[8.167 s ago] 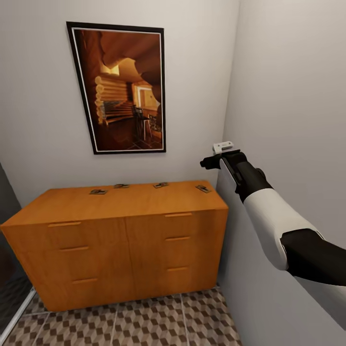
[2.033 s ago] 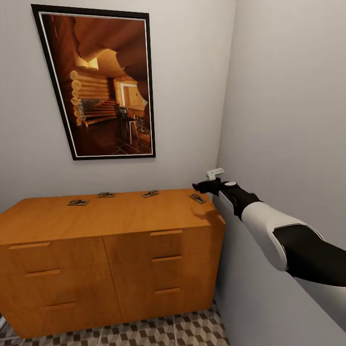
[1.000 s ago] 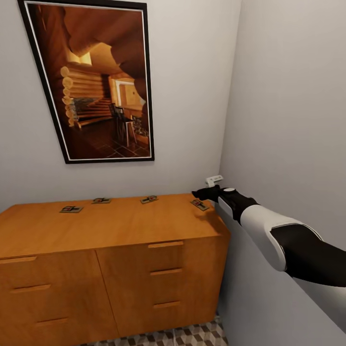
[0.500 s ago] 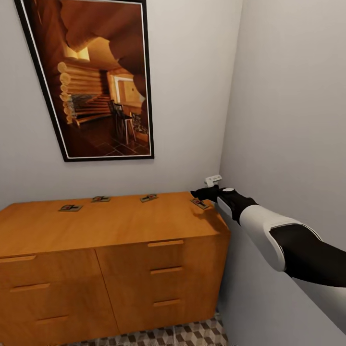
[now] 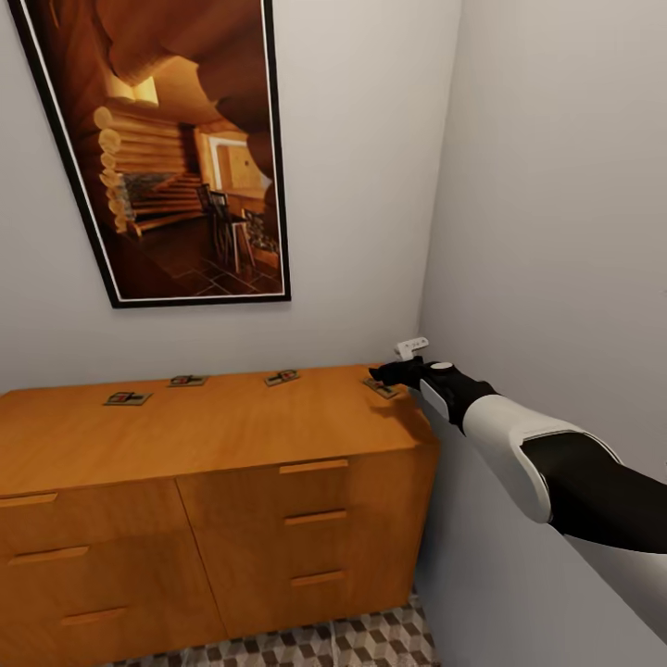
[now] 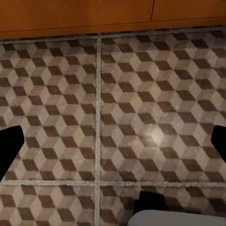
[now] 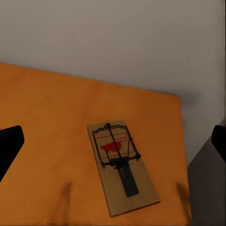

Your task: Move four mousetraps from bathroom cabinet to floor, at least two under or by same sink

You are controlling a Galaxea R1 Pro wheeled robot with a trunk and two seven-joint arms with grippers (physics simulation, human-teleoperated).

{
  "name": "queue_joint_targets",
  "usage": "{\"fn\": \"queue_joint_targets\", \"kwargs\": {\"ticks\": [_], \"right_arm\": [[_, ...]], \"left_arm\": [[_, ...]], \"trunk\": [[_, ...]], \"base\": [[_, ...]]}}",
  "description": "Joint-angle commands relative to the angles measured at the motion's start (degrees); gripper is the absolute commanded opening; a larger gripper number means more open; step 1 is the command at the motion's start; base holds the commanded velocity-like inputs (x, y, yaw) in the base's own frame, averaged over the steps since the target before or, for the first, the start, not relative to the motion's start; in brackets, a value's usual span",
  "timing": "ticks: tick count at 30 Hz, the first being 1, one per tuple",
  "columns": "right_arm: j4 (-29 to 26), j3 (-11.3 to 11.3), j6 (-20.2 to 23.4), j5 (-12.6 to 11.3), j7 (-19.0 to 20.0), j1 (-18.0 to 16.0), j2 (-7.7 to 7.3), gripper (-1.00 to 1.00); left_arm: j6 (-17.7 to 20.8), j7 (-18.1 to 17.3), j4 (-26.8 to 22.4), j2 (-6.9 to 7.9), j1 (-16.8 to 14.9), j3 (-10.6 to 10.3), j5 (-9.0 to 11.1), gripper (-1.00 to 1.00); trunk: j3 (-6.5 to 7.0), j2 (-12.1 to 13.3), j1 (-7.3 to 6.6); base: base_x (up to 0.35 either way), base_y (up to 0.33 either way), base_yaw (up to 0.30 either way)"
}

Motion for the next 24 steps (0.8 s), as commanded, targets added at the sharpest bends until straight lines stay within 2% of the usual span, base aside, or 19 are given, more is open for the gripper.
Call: {"fn": "queue_joint_targets", "kwargs": {"ticks": [1,14,24], "right_arm": [[-0.1,0.2,0.3,0.1,0.1,0.0,-0.04,1.0],[-0.1,0.2,0.3,0.0,0.6,0.0,-0.08,1.0],[-0.1,0.2,0.3,0.0,0.7,0.0,-0.04,1.0]], "left_arm": [[-0.1,0.0,0.0,0.0,0.0,0.0,0.1,1.0],[-0.1,0.0,0.0,0.0,0.0,0.0,0.1,1.0],[-0.1,0.0,0.0,0.0,0.0,0.0,0.1,1.0]], "trunk": [[-0.12,0.0,0.0],[-0.87,0.0,0.0],[-0.98,0.0,0.0]], "base": [[0.0,0.0,-0.11],[0.0,0.0,-0.116],[0.0,0.0,-0.025]]}}
